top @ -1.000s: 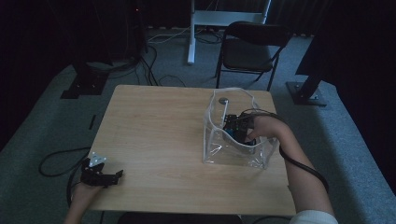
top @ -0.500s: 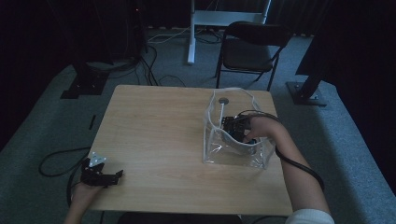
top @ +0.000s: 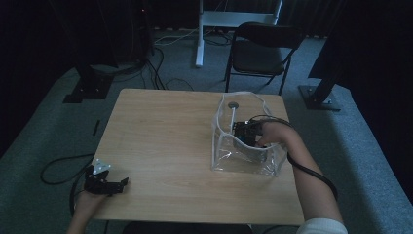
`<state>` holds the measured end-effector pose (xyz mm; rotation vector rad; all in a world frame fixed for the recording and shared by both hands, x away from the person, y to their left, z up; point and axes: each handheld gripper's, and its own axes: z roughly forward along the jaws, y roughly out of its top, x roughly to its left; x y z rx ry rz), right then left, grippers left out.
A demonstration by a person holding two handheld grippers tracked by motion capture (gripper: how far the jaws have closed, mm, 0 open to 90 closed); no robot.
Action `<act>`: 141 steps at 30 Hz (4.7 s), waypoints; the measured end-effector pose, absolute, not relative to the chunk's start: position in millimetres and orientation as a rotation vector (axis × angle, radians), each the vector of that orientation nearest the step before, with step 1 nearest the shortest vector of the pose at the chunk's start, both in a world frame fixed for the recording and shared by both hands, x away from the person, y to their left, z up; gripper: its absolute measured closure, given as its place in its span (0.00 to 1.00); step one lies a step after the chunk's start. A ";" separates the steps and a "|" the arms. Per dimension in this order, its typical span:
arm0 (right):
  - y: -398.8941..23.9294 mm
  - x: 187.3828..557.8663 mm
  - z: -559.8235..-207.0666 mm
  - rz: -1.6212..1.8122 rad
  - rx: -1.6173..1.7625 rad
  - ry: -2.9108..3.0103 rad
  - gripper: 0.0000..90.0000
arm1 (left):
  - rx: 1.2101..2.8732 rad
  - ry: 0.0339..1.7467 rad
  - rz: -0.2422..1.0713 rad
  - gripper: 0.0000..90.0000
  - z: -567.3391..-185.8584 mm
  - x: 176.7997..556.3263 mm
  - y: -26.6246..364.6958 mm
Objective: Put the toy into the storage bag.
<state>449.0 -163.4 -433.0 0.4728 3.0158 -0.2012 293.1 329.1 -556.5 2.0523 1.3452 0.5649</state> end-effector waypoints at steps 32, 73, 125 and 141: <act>-157.0 458.8 -461.7 -0.399 0.506 3.053 0.29 | 2.052 1.345 0.565 0.00 -556.5 293.1 329.1; -172.6 455.8 -412.1 0.116 0.786 3.003 0.16 | 2.056 1.338 0.563 0.00 -556.5 292.5 328.5; -229.2 397.7 -347.8 1.175 0.794 2.611 0.13 | 2.059 1.332 0.563 0.00 -556.7 291.9 328.3; -236.0 369.9 -347.9 1.354 0.722 2.515 0.13 | 2.061 1.334 0.561 0.00 -556.5 291.9 328.3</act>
